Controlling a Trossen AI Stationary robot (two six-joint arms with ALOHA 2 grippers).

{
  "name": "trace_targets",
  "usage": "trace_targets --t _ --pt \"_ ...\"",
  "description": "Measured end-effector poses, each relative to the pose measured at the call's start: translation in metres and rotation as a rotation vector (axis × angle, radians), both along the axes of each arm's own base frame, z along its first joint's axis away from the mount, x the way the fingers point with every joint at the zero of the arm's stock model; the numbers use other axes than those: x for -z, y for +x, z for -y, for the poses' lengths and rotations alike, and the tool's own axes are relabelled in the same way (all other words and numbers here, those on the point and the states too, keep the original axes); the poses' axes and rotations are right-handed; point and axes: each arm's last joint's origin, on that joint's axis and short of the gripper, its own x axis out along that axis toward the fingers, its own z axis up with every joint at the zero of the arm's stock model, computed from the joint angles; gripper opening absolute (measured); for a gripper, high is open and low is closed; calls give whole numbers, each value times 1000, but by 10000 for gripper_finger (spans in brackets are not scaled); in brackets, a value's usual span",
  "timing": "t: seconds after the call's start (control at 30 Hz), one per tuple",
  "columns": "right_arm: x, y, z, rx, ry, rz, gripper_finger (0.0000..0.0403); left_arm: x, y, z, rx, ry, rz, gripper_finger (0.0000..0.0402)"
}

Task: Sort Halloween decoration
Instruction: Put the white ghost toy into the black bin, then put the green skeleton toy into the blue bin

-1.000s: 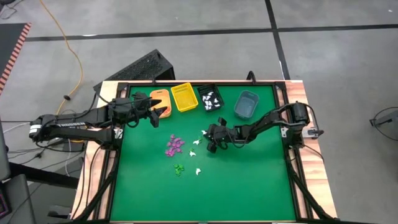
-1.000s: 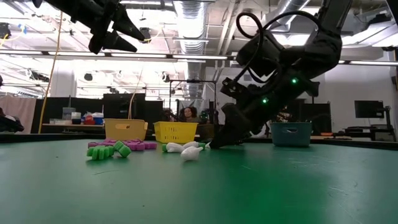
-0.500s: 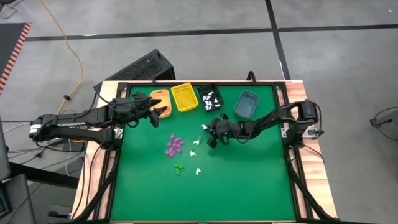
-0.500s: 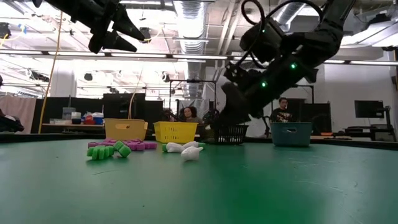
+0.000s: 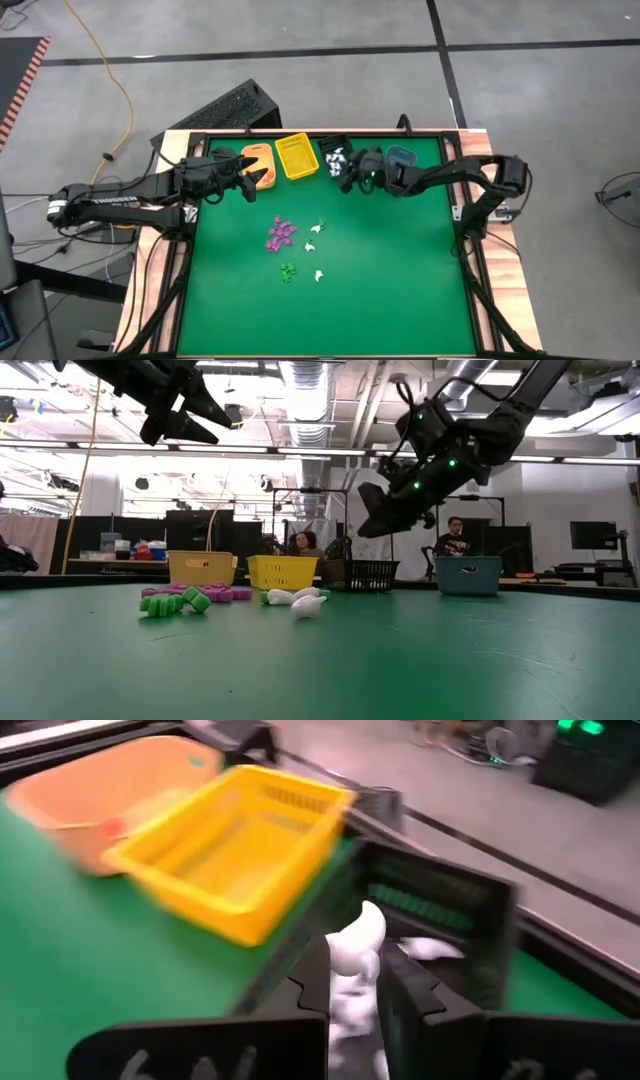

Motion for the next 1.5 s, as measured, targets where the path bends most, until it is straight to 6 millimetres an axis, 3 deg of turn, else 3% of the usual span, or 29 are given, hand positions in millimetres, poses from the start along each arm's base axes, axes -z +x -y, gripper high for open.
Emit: trace_targets --t 0.3,0.63,0.73,0.97,1.27,1.5 --pt "2 -13 31 59 72 40 72 0 0 0 0 0 0 232" --pt "1 -15 35 27 86 43 149 0 0 0 0 0 0 232" --pt "-1 -11 32 -71 85 62 160 0 0 0 0 0 -1 232" --pt "-8 8 -9 -469 73 104 160 0 0 0 0 0 -1 232" --pt "-7 23 -69 -589 14 62 151 0 0 0 -1 -5 2 232" --pt "-6 25 -103 -734 -126 3 150 0 0 0 -3 -10 5 232"
